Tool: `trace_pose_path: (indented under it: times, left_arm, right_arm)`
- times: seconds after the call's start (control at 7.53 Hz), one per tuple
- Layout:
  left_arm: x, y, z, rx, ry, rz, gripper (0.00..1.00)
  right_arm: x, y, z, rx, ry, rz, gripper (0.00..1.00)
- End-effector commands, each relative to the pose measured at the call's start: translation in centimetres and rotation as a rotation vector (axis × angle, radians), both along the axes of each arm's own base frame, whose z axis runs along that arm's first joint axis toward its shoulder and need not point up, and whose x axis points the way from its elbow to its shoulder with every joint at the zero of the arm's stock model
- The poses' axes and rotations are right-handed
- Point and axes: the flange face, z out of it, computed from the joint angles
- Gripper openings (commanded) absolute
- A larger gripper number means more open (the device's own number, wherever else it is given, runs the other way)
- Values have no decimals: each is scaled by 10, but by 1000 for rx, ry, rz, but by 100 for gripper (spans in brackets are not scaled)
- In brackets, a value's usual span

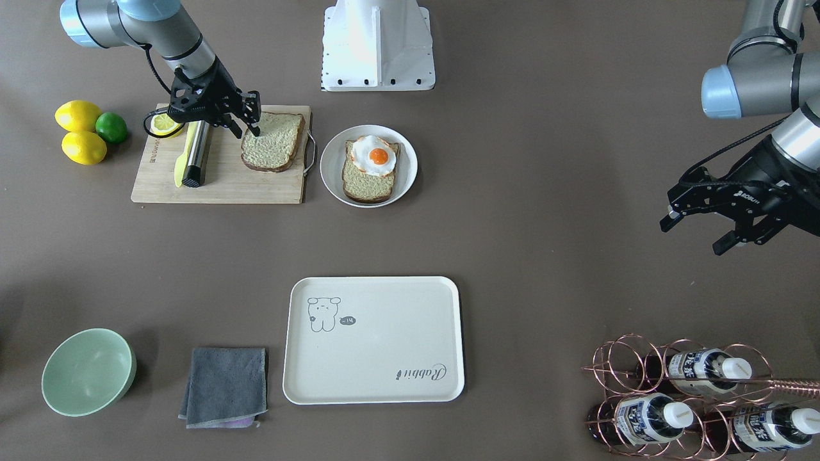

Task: Make sandwich and place on tray
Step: 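Lower the right gripper and grasp the bread slice's edge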

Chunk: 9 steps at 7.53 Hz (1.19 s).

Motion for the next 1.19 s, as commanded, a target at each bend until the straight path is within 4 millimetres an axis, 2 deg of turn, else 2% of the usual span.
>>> trace_pose_path:
  times: [0.0,0.13,0.53,0.93,1.06]
  left_arm:
    - [0,0,-1,2,-1,0,98]
    - [0,-1,0,1,-1,0,98]
    - [0,-1,-2,3,1,1,97]
    - [0,-1,-1,9,-3,3,97]
    - [-1,-1,-1,8,-2,1,97]
  right_arm:
    - [-2,0,0,-2,0,-1,16]
    - [-2,-1,-1,-1,-1,0,0]
    - [0,-5,-9,-28,-21,34,0]
    - [42,-25,-61,-68,-174,44,0]
    - [51,-33,-67,-79,-217,44,0]
